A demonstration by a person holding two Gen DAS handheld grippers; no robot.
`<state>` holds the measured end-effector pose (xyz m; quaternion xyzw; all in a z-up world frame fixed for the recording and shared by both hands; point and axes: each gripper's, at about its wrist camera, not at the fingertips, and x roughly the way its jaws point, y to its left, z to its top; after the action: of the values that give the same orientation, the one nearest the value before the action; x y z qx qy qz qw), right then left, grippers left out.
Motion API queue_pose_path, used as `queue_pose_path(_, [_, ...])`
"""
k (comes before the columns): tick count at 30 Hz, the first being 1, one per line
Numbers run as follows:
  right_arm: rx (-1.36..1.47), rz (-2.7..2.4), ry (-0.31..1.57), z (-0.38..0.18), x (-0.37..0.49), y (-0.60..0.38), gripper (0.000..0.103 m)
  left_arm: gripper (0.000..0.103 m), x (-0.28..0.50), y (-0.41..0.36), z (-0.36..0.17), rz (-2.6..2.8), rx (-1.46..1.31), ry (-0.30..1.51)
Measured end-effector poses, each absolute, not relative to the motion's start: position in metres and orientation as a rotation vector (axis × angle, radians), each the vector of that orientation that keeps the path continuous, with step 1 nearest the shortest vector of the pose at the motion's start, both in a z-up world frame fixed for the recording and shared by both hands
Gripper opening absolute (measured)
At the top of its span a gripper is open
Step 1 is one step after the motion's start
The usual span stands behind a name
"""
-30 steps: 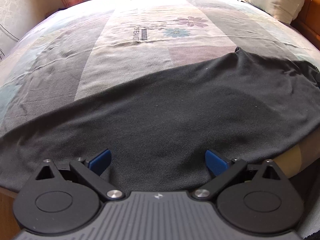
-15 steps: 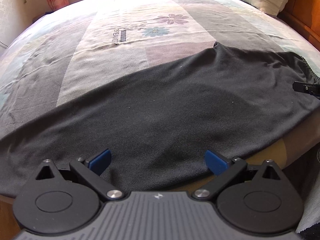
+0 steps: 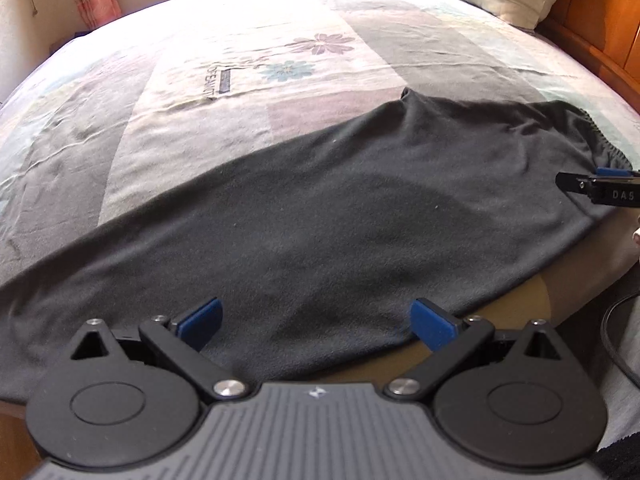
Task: Fold clothes
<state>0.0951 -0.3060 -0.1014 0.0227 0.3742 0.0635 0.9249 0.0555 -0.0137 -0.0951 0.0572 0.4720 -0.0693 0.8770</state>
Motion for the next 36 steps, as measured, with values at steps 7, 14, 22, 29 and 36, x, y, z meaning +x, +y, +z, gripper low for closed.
queue_pose_path(7, [0.082, 0.217, 0.766, -0.082, 0.083, -0.290, 0.103, 0.101, 0.055, -0.020, -0.112, -0.175, 0.117, 1.019])
queue_pose_path(14, [-0.006, 0.323, 0.765, -0.072, 0.078, -0.245, 0.103, 0.101, 0.047, -0.003, -0.097, -0.156, 0.070, 0.974])
queue_pose_path(22, [-0.068, 0.440, 0.821, -0.083, 0.081, -0.188, 0.103, 0.101, 0.047, 0.037, -0.098, -0.061, 0.031, 0.986])
queue_pose_path(29, [-0.170, 0.444, 0.797, -0.094, 0.070, -0.176, 0.103, 0.101, 0.025, 0.054, -0.108, -0.104, 0.050, 1.039])
queue_pose_path(36, [-0.176, 0.432, 0.797, -0.094, 0.068, -0.175, 0.103, 0.101, 0.037, 0.080, -0.100, -0.068, 0.004, 0.983])
